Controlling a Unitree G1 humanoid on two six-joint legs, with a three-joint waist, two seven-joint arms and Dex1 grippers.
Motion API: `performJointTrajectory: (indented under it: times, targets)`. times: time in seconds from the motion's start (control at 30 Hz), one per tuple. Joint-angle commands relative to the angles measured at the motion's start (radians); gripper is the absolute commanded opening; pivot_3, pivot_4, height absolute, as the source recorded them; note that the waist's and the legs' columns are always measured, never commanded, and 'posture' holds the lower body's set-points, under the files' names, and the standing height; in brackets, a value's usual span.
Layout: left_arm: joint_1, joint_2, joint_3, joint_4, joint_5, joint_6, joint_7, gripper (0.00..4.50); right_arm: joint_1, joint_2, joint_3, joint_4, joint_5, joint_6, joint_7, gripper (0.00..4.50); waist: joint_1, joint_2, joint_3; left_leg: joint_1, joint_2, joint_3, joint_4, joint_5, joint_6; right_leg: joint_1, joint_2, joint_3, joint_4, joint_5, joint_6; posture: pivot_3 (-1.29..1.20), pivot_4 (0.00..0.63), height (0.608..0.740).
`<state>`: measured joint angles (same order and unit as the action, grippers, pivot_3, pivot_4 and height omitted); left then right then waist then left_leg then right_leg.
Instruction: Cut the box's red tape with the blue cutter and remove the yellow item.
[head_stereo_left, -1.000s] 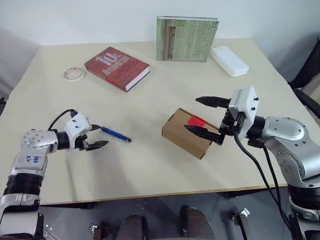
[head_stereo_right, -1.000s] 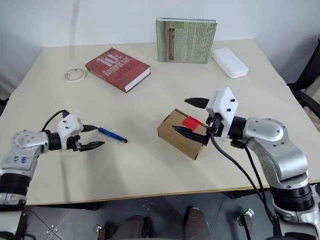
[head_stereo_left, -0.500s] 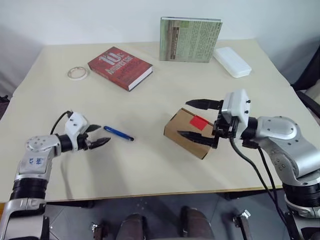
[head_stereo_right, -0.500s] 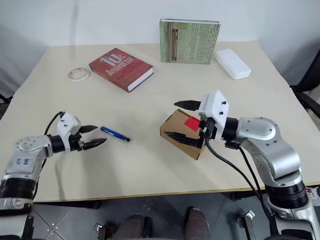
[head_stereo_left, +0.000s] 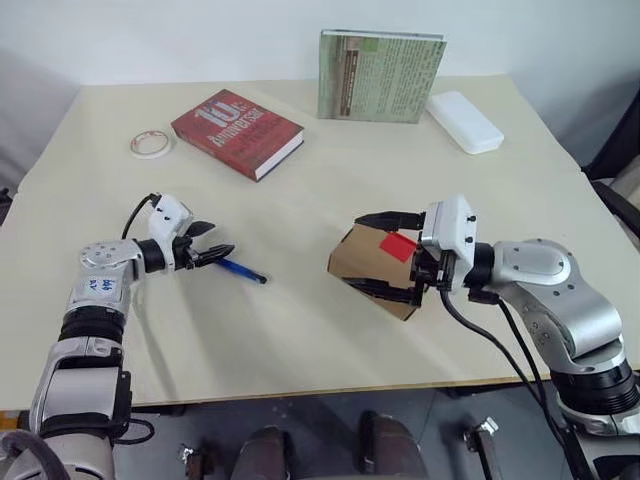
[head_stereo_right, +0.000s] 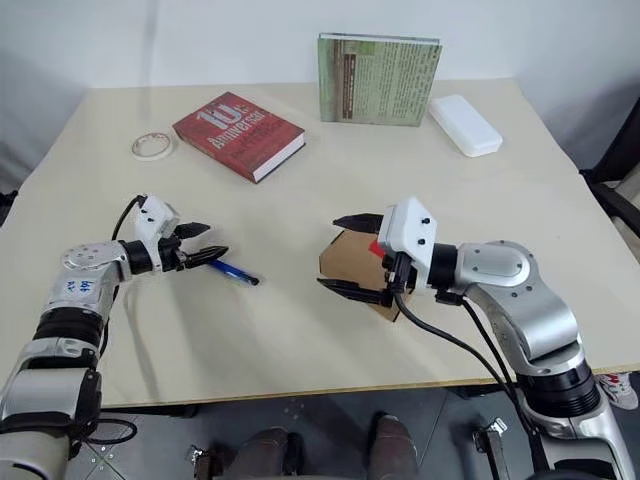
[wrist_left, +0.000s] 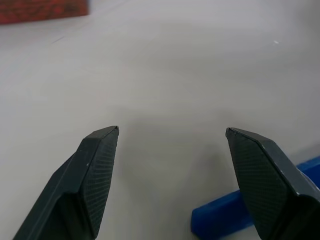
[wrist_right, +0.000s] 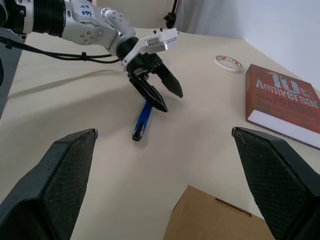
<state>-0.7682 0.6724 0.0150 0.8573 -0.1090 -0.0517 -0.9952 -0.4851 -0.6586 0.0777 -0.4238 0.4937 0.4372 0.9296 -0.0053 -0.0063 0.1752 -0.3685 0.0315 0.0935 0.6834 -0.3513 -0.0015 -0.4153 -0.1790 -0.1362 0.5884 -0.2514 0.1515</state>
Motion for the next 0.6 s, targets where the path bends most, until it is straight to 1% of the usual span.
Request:
performJointTrajectory:
  times: [0.03,0.17,0.27,0.37,0.47,0.6]
  targets:
    - [0.036,0.035,-0.084,0.061,0.091,-0.060,-0.095,3.63,0.002,0.004,-0.022,-0.031,0.008,-0.006,-0.011,4.50,-0.001,0.000,0.000,0.001,0.000,0.000,0.000,0.000,0.000,0.000,0.000,0.000,0.000,0.000,0.000,0.00,0.150,0.740]
    - [0.108,0.107,-0.134,0.008,0.110,-0.085,-0.232,3.63,0.008,0.001,-0.028,-0.038,0.011,-0.001,-0.020,4.50,-0.013,0.001,-0.001,0.002,0.000,0.000,0.000,0.000,0.000,0.000,0.000,0.001,0.001,0.000,0.000,0.00,0.150,0.740]
    - [0.175,0.146,-0.145,-0.048,0.107,-0.077,-0.272,3.63,0.011,-0.001,-0.031,-0.040,0.014,0.001,-0.023,4.50,-0.023,0.006,-0.004,0.004,0.000,0.001,-0.001,-0.001,0.000,0.002,0.000,0.001,0.001,0.000,0.000,0.00,0.150,0.740]
    - [0.221,0.163,-0.136,-0.085,0.107,-0.082,-0.268,3.63,0.013,-0.001,-0.033,-0.041,0.015,0.002,-0.024,4.50,-0.026,0.007,-0.004,0.009,0.001,0.003,-0.002,-0.002,0.000,0.004,-0.001,0.002,0.003,0.000,0.000,0.00,0.150,0.740]
    - [0.234,0.156,-0.113,-0.106,0.093,-0.080,-0.232,3.63,0.012,0.000,-0.031,-0.037,0.015,0.002,-0.022,4.50,-0.026,0.009,-0.005,0.013,0.001,0.005,-0.002,-0.003,0.000,0.006,-0.001,0.004,0.003,0.000,0.000,0.00,0.150,0.740]
    - [0.188,0.117,-0.080,-0.092,0.088,-0.110,-0.150,3.63,-0.013,0.008,-0.022,-0.006,0.010,-0.008,-0.011,4.50,-0.022,0.010,-0.006,0.013,0.001,0.006,-0.002,-0.003,0.000,0.006,-0.001,0.004,0.003,0.000,-0.001,0.00,0.150,0.740]
